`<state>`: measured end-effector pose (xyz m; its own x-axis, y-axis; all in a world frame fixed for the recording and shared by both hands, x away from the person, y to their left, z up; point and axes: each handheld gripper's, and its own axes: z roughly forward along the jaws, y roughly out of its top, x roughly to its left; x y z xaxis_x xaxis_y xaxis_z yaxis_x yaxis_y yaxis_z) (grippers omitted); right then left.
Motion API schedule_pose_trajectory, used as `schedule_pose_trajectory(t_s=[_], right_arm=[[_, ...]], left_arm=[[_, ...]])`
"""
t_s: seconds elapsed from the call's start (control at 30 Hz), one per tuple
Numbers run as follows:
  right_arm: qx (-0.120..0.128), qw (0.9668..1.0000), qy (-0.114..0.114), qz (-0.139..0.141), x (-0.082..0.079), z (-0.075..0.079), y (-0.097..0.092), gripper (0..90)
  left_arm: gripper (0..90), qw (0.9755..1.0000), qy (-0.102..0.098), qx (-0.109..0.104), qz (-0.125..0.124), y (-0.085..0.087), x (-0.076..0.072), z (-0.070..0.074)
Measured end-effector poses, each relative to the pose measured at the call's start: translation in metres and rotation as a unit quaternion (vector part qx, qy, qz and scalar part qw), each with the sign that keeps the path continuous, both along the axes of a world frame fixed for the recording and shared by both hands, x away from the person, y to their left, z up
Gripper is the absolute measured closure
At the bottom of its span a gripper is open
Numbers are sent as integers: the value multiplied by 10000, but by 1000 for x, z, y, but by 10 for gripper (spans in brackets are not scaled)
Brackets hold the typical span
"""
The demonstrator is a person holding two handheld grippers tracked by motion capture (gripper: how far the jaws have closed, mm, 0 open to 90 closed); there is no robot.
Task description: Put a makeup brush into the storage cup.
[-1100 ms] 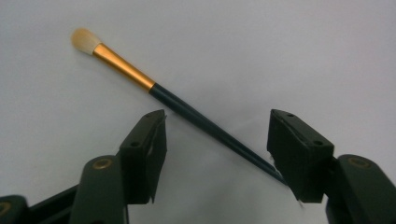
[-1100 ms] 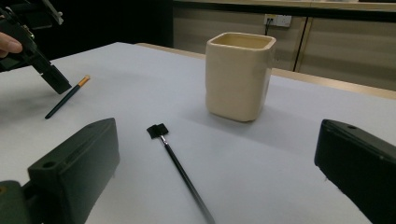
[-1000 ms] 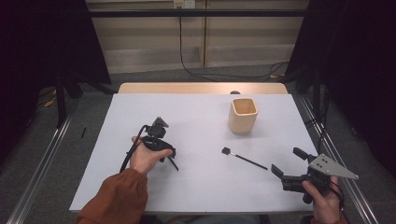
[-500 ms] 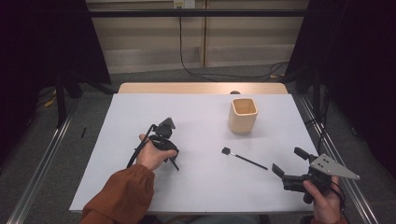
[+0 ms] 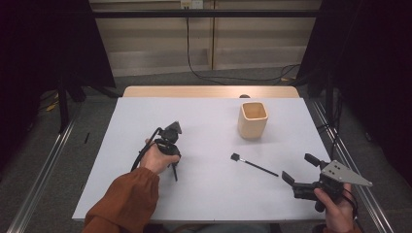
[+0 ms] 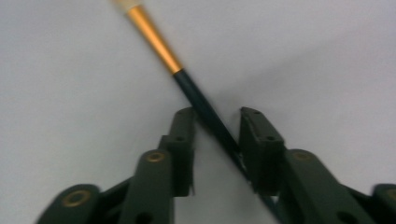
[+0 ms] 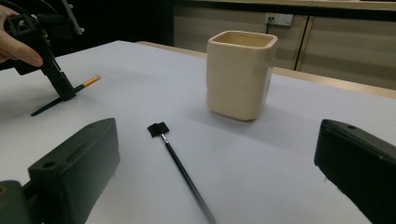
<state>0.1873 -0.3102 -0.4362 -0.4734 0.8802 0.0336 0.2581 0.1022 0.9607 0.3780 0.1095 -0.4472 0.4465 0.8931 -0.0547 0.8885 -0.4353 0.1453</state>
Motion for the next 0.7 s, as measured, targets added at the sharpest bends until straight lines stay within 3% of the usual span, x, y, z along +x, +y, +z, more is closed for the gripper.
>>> schedule_pose_trajectory(t_s=[0.07, 0.2, 0.4, 0.7], right_arm=[[-2, 10000, 7, -4, 0, 0, 0, 0], [-1, 10000, 5, -7, 0, 0, 0, 0], [-20, 10000, 23, 1, 0, -1, 1, 0], [-24, 10000, 26, -6, 1, -1, 1, 0]], left_arm=[[782, 10000, 21, -43, -8, 4, 1, 0], [837, 9999, -92, -15, -140, 6, 0, 0], [839, 9994, -143, -15, -320, 7, 0, 1], [840, 9984, -206, -406, -344, 18, -2, 1]])
